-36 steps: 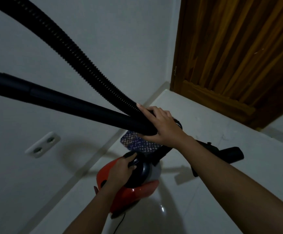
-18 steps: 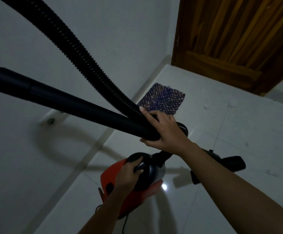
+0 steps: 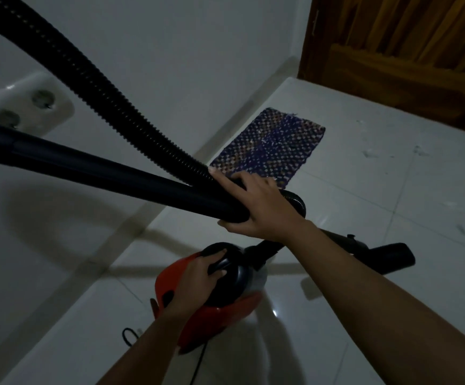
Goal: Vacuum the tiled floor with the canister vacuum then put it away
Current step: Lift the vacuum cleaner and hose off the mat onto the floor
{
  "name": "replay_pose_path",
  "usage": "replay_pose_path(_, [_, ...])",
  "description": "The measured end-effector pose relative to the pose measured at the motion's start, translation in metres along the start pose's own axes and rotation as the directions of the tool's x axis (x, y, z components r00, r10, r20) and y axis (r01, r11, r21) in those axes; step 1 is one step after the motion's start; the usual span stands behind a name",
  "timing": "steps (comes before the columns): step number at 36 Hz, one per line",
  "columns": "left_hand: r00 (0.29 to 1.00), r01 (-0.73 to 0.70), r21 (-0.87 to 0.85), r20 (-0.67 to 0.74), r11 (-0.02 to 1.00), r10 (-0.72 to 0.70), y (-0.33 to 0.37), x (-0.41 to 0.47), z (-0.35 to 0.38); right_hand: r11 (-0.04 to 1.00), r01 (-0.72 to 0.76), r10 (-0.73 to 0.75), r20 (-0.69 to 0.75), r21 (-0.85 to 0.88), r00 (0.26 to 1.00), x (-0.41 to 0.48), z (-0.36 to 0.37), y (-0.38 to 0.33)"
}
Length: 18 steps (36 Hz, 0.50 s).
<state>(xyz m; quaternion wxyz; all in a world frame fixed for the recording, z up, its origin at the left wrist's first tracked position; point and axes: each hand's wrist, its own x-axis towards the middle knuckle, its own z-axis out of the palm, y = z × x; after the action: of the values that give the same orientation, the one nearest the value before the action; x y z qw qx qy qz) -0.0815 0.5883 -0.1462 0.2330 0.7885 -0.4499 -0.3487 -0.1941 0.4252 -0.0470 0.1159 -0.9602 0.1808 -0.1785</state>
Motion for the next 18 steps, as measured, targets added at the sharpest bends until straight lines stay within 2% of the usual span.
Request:
replay_pose_path(10, [0.994,-0.038,0.012,-0.104,0.999,0.039,-0.049,0.049,0.041,0.995,0.094,-0.095,-0.033,-0.022,0.995,0.007,0.069,0.037])
replay_pose_path(18, [0.984,-0.086,0.031,-0.157,0.996,0.09,-0.057,0.076,0.047,0.989,0.14,-0.143,-0.095,-0.044,0.985,0.016,0.103,0.05])
